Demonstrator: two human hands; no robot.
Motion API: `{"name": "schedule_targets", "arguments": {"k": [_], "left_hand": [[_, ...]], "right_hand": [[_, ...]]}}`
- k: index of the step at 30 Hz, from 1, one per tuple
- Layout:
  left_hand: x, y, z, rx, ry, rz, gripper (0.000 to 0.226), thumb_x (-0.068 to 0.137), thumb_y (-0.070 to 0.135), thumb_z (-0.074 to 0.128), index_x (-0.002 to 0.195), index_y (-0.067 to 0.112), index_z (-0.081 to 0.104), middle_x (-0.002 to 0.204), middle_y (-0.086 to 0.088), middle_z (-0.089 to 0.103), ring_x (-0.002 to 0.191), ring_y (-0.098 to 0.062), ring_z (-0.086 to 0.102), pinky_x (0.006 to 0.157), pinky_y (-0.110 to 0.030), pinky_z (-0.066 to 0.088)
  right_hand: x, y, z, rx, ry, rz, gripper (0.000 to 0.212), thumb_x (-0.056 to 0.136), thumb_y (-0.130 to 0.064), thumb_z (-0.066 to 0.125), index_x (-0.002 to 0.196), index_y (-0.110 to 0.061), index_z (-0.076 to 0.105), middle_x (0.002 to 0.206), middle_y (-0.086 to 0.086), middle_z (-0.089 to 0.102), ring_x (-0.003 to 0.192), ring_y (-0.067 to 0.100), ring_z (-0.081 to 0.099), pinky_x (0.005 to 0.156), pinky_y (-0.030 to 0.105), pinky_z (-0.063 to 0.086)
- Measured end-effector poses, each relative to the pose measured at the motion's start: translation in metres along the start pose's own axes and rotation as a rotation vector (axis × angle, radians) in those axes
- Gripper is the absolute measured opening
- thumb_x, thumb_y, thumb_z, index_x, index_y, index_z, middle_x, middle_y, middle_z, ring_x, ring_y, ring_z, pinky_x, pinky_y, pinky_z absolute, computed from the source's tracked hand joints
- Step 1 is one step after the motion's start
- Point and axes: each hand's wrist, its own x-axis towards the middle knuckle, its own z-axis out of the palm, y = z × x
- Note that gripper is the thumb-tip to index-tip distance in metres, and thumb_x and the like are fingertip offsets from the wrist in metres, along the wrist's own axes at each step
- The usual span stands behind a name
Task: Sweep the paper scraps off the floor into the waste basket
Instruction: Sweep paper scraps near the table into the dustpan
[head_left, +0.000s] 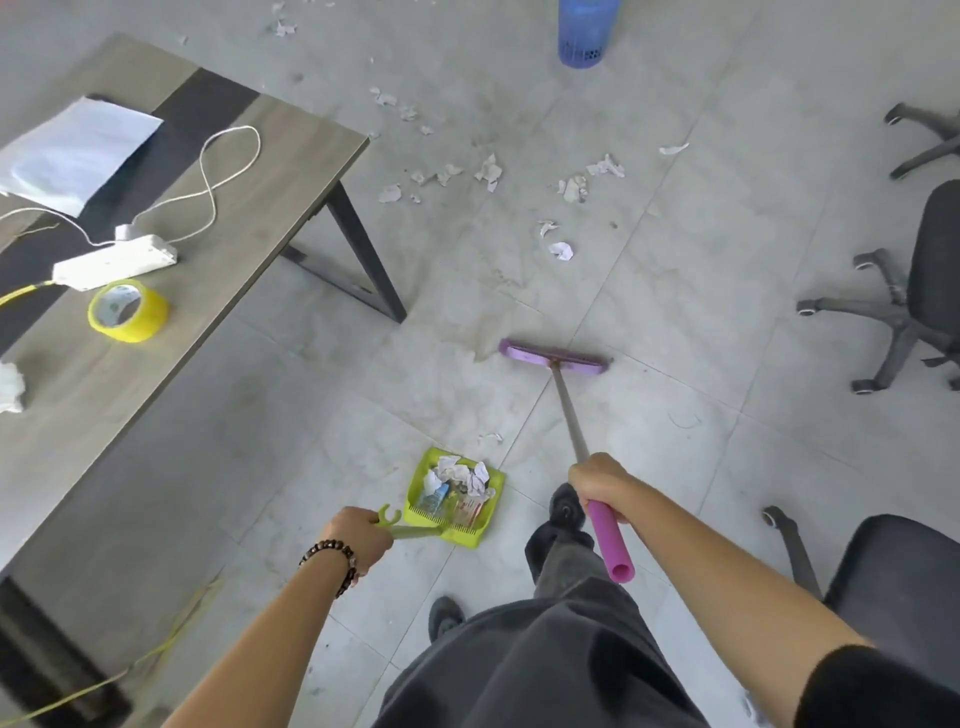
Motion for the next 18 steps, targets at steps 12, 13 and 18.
{"name": "schedule_targets", "arguments": {"k": [12, 13, 18], "left_hand": [[-0.018, -0.069, 0.013, 0.048, -0.049, 0.138, 0.016, 0.082, 0.000, 0.040, 0.066, 0.005, 0.042, 0.052, -0.013, 0.046, 0.040, -0.019, 0.039, 0.042, -0.018, 0.031], [-0.019, -0.070, 0.012, 0.054, -0.041, 0.156, 0.019, 0.085, 0.003, 0.041, 0.066, 0.005, 0.042, 0.051, -0.013, 0.046, 0.039, -0.019, 0.041, 0.042, -0.018, 0.031], [-0.026, -0.072, 0.011, 0.122, -0.032, 0.213, 0.029, 0.090, 0.020, 0.043, 0.066, 0.006, 0.043, 0.046, -0.010, 0.049, 0.040, -0.021, 0.045, 0.047, -0.021, 0.037]], "right_hand": [[-0.127, 0.072, 0.131, -0.130, -0.275, 0.012, 0.017, 0.082, 0.006, 0.057, 0.078, -0.011, 0.056, 0.062, 0.000, 0.059, 0.053, 0.011, 0.056, 0.047, 0.019, 0.043], [-0.131, 0.076, 0.128, -0.091, -0.312, 0.050, 0.019, 0.086, 0.003, 0.056, 0.074, -0.012, 0.053, 0.050, -0.003, 0.055, 0.041, 0.007, 0.051, 0.043, 0.017, 0.040], [-0.153, 0.090, 0.112, 0.259, -0.397, 0.186, 0.009, 0.090, -0.005, 0.052, 0.097, -0.011, 0.048, 0.049, -0.004, 0.037, 0.031, 0.003, 0.032, 0.032, 0.014, 0.023]]}}
